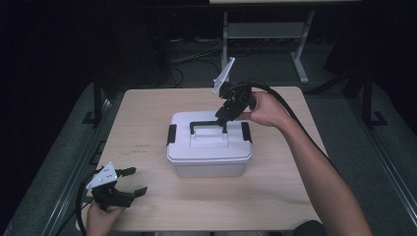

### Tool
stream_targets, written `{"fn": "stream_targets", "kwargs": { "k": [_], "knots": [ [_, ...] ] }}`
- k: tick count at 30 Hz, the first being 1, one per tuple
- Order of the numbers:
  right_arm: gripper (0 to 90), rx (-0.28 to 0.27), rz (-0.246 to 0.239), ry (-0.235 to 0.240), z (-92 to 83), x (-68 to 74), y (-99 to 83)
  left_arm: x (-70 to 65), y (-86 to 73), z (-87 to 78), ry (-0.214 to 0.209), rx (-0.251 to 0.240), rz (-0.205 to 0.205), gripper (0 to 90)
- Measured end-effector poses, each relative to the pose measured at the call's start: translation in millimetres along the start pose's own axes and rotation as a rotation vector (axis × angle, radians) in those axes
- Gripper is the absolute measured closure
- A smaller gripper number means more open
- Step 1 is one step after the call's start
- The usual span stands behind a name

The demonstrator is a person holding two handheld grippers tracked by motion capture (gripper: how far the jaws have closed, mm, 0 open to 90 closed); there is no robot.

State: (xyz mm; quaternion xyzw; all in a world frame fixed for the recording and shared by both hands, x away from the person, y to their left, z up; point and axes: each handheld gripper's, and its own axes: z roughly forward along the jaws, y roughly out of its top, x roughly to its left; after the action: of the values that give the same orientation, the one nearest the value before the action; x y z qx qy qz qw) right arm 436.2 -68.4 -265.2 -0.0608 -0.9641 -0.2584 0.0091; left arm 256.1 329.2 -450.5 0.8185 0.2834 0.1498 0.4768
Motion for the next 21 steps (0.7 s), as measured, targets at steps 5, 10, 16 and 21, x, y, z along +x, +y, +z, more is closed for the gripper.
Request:
{"fn": "stream_targets", "kwargs": {
  "k": [5, 10, 16, 21],
  "knots": [
    [59.1, -0.014, 0.030, -0.013, -9.1, -0.3, -11.4, -0.3, 0.9, 0.9, -0.002, -0.004, 0.002, 13.8],
    [56.9, -0.023, 0.049, -0.023, -15.6, 0.4, -22.3, -1.2, 1.2, 2.1, -0.004, 0.002, 0.005, 13.8],
    [55.7, -0.014, 0.069, -0.040, -21.5, 1.3, -33.7, -1.2, 1.1, 2.1, -0.005, 0.002, 0.005, 13.8],
    [54.6, -0.014, 0.088, -0.054, -28.1, 2.6, -42.4, -1.2, 0.9, 2.5, -0.005, 0.002, 0.004, 13.8]
  ]
}}
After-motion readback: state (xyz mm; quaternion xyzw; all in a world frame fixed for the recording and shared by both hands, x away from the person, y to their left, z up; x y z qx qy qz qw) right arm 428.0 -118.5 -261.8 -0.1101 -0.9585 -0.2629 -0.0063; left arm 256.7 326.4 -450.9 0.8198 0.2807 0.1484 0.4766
